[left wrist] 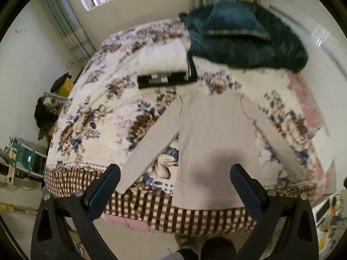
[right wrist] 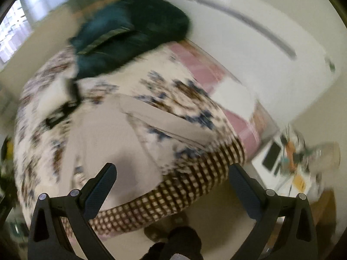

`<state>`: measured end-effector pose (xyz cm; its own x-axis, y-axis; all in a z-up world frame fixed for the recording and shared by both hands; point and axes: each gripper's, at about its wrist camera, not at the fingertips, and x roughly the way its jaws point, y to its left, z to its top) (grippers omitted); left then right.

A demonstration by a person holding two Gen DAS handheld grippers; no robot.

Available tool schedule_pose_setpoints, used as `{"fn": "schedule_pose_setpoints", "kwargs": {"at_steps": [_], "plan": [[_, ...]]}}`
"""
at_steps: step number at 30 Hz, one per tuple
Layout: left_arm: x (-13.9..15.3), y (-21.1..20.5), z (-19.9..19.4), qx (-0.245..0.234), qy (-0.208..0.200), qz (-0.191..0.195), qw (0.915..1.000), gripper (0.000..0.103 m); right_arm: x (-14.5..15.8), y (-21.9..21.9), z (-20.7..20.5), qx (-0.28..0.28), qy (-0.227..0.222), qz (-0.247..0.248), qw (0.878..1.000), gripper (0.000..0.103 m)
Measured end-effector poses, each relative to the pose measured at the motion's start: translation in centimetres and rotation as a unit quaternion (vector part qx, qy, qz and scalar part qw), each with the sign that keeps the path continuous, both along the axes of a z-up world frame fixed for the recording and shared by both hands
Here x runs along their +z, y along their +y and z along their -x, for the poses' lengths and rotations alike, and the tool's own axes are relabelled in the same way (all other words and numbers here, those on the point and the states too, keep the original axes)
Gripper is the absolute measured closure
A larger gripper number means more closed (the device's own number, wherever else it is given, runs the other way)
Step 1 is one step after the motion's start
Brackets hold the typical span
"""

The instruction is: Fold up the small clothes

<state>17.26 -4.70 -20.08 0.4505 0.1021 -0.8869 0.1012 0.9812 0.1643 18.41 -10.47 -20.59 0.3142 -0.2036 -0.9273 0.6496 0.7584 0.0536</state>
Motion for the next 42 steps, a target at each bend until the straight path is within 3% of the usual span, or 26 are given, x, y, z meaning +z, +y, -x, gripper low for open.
{"fn": "schedule_pose_setpoints", "kwargs": {"at_steps": [5,7,9,11,15,20,22,23,24,26,31,33,35,37,39,42], "plan": [[-10.1,-3.6,-5.3,0.005,0.051,-0.038,0.998,0.0,-12.7,-8.1,-1.5,-0.088,0.041,-0.049,0.994,0.0],[-13.7,-4.8,-6.9,0.013,0.076,-0.058,0.9953,0.0,-17.8,-11.0,-1.9,-0.125,0.049,-0.083,0.987,0.002],[-17.2,-5.8,-8.3,0.019,0.103,-0.059,0.9927,0.0,-22.7,-13.5,-1.8,-0.164,0.053,-0.115,0.978,0.012],[-20.7,-6.9,-9.9,0.024,0.124,-0.061,0.9901,0.0,-27.3,-15.7,-1.8,-0.205,0.05,-0.148,0.966,0.013],[-25.9,-8.5,-12.4,0.026,0.148,-0.07,0.9861,0.0,-34.0,-18.4,-2.2,-0.27,0.033,-0.197,0.942,0.013],[-29.5,-8.7,-14.8,0.033,0.154,-0.082,0.9841,0.0,-40.8,-20.0,-3.3,-0.327,0.047,-0.238,0.913,0.017],[-30.2,-8.7,-15.8,0.036,0.155,-0.078,0.9842,0.0,-41.0,-19.7,-4.2,-0.334,0.044,-0.218,0.916,0.021],[-30.4,-8.3,-16.1,0.038,0.157,-0.073,0.9841,0.0,-40.7,-19.5,-4.5,-0.334,0.034,-0.206,0.919,0.034],[-30.6,-8.1,-16.3,0.039,0.158,-0.071,0.9841,0.0,-40.1,-19.2,-5.1,-0.328,0.025,-0.193,0.924,0.062],[-30.5,-7.1,-16.5,0.041,0.159,-0.06,0.9847,0.0,-38.6,-18.4,-6.5,-0.307,0.014,-0.17,0.936,0.098],[-28.4,-3.9,-15.8,0.048,0.141,-0.039,0.9881,0.0,-31.3,-13.2,-12.3,-0.199,-0.026,-0.098,0.975,0.099],[-26.9,-1.2,-15.0,0.056,0.13,-0.033,0.9894,0.0,-27.7,-9.2,-16.0,-0.122,-0.036,-0.072,0.989,0.099],[-25.8,1.3,-14.5,0.067,0.123,-0.031,0.9896,0.0,-24.7,-5.0,-19.0,-0.044,-0.045,-0.054,0.997,0.099],[-24.6,4.9,-13.7,0.086,0.113,-0.032,0.9894,0.0,-22.3,0.8,-21.1,0.04,-0.049,-0.042,0.997,0.099],[-23.8,7.8,-12.9,0.103,0.105,-0.033,0.9886,0.0,-21.4,8.3,-23.4,0.138,-0.035,-0.024,0.99,0.099],[-23.4,12.8,-11.2,0.138,0.1,-0.036,0.9847,0.0,-22.5,19.3,-24.0,0.262,-0.008,-0.009,0.965,0.099]]}}
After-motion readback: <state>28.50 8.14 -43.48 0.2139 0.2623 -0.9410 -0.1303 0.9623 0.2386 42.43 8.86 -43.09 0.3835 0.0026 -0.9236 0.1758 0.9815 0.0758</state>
